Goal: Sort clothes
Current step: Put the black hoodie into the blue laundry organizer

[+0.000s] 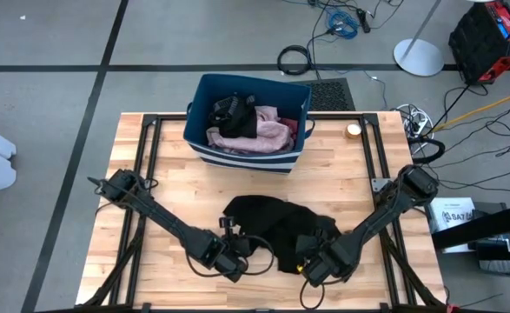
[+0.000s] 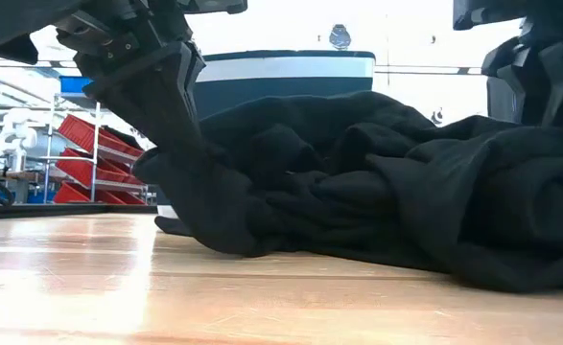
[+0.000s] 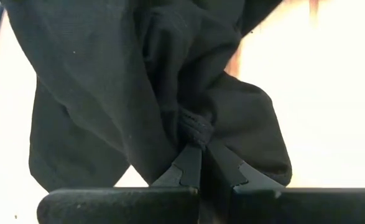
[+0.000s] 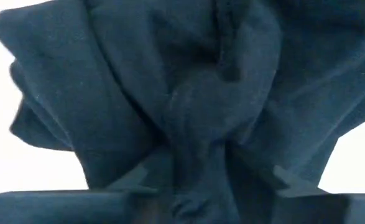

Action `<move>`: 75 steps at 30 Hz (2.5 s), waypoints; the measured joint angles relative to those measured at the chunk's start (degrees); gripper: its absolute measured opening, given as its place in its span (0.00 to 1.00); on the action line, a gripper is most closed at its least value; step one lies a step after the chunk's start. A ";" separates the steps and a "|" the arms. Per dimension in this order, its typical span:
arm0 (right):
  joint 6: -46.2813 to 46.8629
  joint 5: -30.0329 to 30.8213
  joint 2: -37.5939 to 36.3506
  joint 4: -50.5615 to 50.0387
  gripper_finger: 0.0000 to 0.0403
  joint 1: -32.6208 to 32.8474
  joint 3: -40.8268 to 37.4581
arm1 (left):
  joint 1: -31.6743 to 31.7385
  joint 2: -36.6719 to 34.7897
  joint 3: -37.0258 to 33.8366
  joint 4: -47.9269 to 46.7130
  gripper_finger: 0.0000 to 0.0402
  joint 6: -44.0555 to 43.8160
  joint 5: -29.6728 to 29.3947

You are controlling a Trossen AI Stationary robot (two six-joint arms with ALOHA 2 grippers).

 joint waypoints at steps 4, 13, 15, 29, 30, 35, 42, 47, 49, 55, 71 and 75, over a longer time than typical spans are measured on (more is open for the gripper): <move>-2.28 -0.71 -0.43 -1.07 0.10 -0.13 0.34 | -0.36 0.00 -0.02 -0.04 0.03 0.04 0.00; -4.41 -2.29 -0.44 -13.88 0.00 0.86 9.21 | -0.56 -0.85 -0.09 -2.81 0.03 -0.32 -0.96; -3.15 -1.29 -0.44 -20.34 0.00 1.48 13.10 | -0.90 -2.42 -0.09 -3.07 0.03 -0.33 -1.78; -6.72 9.34 -2.51 -33.02 0.00 6.99 38.32 | -6.54 -23.02 -0.07 -1.59 0.03 5.03 -11.55; -7.37 10.58 -2.60 -32.93 0.00 7.27 39.62 | -7.17 -24.23 -0.07 -0.82 0.03 5.94 -12.12; -10.27 22.20 -2.67 -33.86 0.00 8.53 45.70 | -9.15 -30.56 -0.07 6.41 0.03 14.18 -13.80; -16.33 49.70 -3.16 -33.86 0.00 7.97 51.50 | -9.76 -39.10 -0.07 13.53 0.03 24.24 -20.85; -23.79 56.12 -4.38 -33.87 0.00 3.25 54.05 | -9.56 -43.98 -0.04 11.90 0.03 26.78 -33.08; -25.53 56.19 -5.91 -33.87 0.00 0.14 54.18 | -9.56 -45.59 -0.04 12.54 0.03 29.22 -37.11; -37.36 59.09 -12.76 -29.56 0.00 -10.67 54.23 | -8.99 -50.25 -0.04 26.76 0.03 47.85 -45.12; -73.01 35.41 -19.17 10.17 0.00 -10.91 54.36 | -10.13 -54.90 0.02 51.16 0.03 68.87 -29.01; -49.33 32.53 -18.90 -13.25 0.00 -9.29 54.19 | -12.90 -54.56 -0.09 39.77 0.03 58.56 -28.63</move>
